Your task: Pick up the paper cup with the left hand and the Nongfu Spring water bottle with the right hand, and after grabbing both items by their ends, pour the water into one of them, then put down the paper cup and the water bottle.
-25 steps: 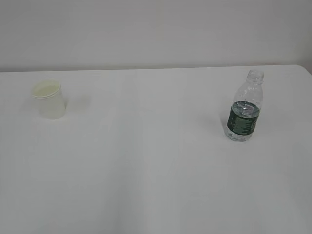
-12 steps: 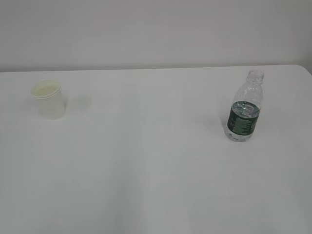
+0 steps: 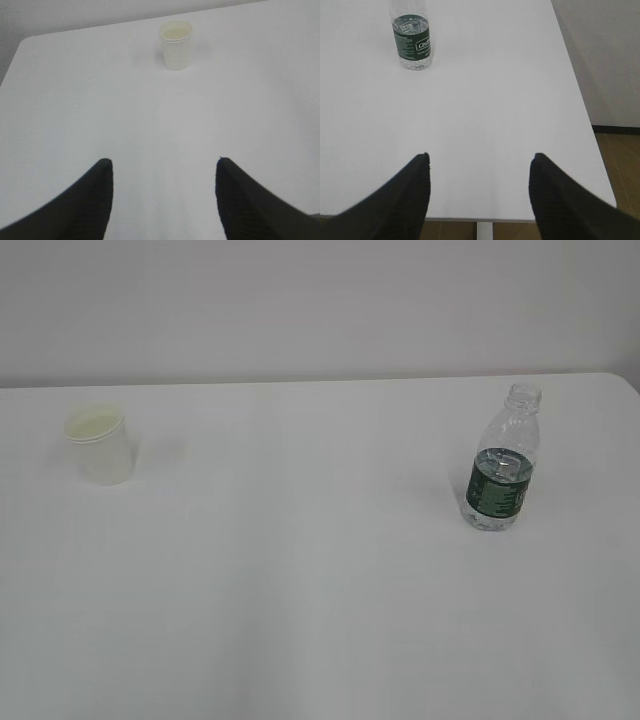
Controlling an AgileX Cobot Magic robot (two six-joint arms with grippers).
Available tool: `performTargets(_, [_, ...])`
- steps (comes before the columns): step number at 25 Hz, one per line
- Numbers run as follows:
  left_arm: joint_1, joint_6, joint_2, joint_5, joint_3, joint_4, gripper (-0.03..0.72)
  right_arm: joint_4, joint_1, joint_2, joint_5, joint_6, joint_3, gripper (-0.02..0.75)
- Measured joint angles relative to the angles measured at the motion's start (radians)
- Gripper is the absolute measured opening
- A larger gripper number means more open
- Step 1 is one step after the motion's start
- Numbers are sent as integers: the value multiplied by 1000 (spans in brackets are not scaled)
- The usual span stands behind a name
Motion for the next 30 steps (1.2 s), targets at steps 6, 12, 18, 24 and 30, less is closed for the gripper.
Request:
performTargets(6, [0, 0, 0, 0, 0, -11, 461, 0, 0, 0, -1, 0, 0, 477])
performTargets(12, [0, 0, 0, 17, 0, -25, 460, 0, 0, 0, -2, 0, 0, 476])
performTargets(18, [0, 0, 0, 21, 0, -36, 460, 0, 0, 0, -2, 0, 0, 476])
performTargets(24, [34, 0, 0, 21, 0, -66, 459, 0, -62, 0, -2, 0, 0, 476])
performTargets(30, [101, 0, 0, 21, 0, -69, 459, 0, -107, 0, -2, 0, 0, 475])
